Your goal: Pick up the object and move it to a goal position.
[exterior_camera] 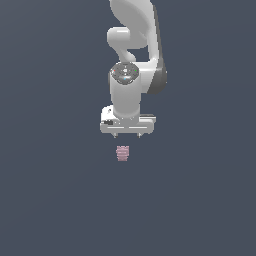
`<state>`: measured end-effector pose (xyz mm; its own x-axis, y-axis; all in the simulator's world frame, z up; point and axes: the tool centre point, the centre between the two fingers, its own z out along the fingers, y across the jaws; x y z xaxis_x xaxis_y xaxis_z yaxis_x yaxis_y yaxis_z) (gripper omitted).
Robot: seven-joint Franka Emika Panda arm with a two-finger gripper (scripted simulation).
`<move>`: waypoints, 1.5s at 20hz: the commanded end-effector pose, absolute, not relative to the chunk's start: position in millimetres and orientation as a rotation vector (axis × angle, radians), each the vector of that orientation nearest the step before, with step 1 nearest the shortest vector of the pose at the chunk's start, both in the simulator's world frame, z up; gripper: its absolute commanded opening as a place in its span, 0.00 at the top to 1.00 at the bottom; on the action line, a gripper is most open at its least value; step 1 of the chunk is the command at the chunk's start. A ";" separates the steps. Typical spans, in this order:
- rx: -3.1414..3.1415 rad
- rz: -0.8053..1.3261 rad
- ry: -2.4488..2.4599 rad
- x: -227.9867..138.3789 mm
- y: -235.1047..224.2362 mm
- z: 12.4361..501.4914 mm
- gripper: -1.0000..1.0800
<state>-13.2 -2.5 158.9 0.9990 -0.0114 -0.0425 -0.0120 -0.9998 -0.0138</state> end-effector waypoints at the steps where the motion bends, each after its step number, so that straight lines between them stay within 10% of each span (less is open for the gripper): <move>1: -3.127 0.066 0.018 -13.2 -2.6 158.9 0.04; 30: -3.141 0.008 0.039 7.0 -20.2 100.9 0.04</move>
